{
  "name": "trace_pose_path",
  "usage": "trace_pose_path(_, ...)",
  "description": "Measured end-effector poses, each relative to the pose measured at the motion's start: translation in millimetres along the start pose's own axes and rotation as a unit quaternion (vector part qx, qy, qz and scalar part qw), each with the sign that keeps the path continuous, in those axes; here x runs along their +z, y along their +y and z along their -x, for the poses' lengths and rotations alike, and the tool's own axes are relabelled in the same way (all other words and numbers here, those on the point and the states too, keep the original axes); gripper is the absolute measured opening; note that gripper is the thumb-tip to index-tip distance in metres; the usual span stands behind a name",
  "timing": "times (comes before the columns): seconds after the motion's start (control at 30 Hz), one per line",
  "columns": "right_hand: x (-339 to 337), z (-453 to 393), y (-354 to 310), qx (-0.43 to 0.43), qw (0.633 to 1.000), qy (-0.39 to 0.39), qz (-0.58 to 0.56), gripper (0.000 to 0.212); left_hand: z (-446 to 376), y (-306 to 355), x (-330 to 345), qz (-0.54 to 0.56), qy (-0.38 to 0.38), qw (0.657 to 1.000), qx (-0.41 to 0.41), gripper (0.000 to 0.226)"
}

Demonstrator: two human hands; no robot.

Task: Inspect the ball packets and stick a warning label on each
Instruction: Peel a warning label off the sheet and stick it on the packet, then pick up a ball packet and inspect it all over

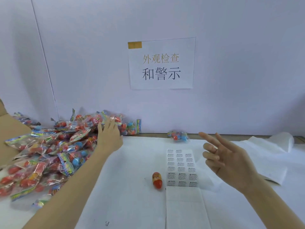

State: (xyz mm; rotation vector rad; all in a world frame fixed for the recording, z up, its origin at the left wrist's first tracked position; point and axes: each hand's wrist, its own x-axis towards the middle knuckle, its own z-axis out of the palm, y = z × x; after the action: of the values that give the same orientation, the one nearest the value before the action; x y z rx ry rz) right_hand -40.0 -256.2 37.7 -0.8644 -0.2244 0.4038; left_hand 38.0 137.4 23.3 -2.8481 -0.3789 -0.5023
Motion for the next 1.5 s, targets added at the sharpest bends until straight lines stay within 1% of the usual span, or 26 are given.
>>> trace_pose_path(0.03,1,0,1,0.000,1.000,0.011,0.003,0.040,-3,-3,1,0.006,-0.002,1.000,0.008,0.054)
trace_pose_path(0.07,1,-1,1,0.000,1.000,0.019,0.005,0.038,-2,-2,1,0.047,0.018,0.999,0.017,0.051)
trace_pose_path(0.13,0,-2,2,0.001,1.000,0.027,0.003,0.034,9,8,-1,0.193,0.102,0.975,0.043,0.034)
trace_pose_path(0.2,-1,-3,2,0.002,0.999,0.035,0.002,0.031,28,28,-8,0.347,0.192,0.916,0.057,0.015)
trace_pose_path(0.27,-3,-5,3,0.002,0.999,0.042,0.011,0.029,51,51,-22,0.494,0.234,0.836,0.054,0.008)
trace_pose_path(0.33,-4,-6,6,-0.005,0.998,0.056,0.042,0.035,76,78,-40,0.616,0.201,0.760,0.042,0.012)
trace_pose_path(0.4,-4,-8,11,-0.028,0.990,0.072,0.117,0.042,98,102,-51,0.704,0.141,0.695,0.038,0.015)
trace_pose_path(0.47,-1,-8,17,-0.061,0.974,0.058,0.209,0.039,115,119,-55,0.743,0.086,0.662,0.045,0.020)
trace_pose_path(0.53,6,-6,22,-0.072,0.961,0.013,0.266,0.034,125,128,-55,0.748,0.052,0.660,0.055,0.023)
trace_pose_path(0.57,9,-5,25,-0.072,0.959,0.011,0.275,0.033,129,131,-54,0.749,0.038,0.660,0.056,0.023)
trace_pose_path(0.63,13,-5,29,-0.085,0.954,0.048,0.283,0.037,133,134,-54,0.757,0.014,0.650,0.058,0.020)
trace_pose_path(0.7,13,-6,31,-0.102,0.942,0.084,0.309,0.038,134,134,-54,0.778,-0.004,0.626,0.054,0.020)
trace_pose_path(0.8,10,-7,32,-0.097,0.925,0.099,0.353,0.032,134,133,-58,0.809,-0.031,0.587,0.029,0.033)
trace_pose_path(0.83,10,-6,32,-0.091,0.922,0.095,0.365,0.031,133,133,-58,0.811,-0.051,0.583,0.018,0.038)
trace_pose_path(0.87,10,-6,33,-0.084,0.919,0.089,0.375,0.031,133,132,-57,0.805,-0.067,0.589,0.013,0.039)
trace_pose_path(0.9,11,-5,33,-0.077,0.917,0.085,0.381,0.031,133,131,-57,0.794,-0.078,0.603,0.016,0.033)
trace_pose_path(0.93,12,-5,34,-0.072,0.917,0.083,0.383,0.031,133,130,-57,0.780,-0.086,0.620,0.022,0.021)
trace_pose_path(0.97,13,-5,34,-0.070,0.919,0.082,0.379,0.031,132,129,-56,0.773,-0.094,0.627,0.026,0.008)
trace_pose_path(1.0,12,-5,34,-0.070,0.924,0.080,0.368,0.030,132,129,-56,0.775,-0.100,0.624,0.027,0.001)
trace_pose_path(1.07,11,-5,32,-0.070,0.938,0.076,0.330,0.032,132,128,-57,0.790,-0.109,0.603,0.010,0.006)
trace_pose_path(1.17,12,-4,31,-0.069,0.955,0.061,0.283,0.036,132,130,-61,0.813,-0.111,0.572,-0.003,0.004)
trace_pose_path(1.23,14,-4,32,-0.065,0.952,0.052,0.293,0.038,132,131,-62,0.814,-0.100,0.573,-0.001,0.004)
trace_pose_path(1.33,15,-6,38,-0.060,0.931,0.067,0.354,0.042,133,130,-61,0.811,-0.095,0.578,0.000,0.006)
trace_pose_path(1.37,14,-7,40,-0.060,0.928,0.070,0.362,0.040,133,129,-61,0.810,-0.097,0.578,-0.002,0.006)
trace_pose_path(1.43,14,-6,38,-0.058,0.929,0.076,0.357,0.032,132,128,-62,0.812,-0.109,0.573,-0.008,0.008)
trace_pose_path(1.5,15,-5,33,-0.049,0.933,0.072,0.348,0.033,131,127,-63,0.815,-0.130,0.565,-0.015,0.013)
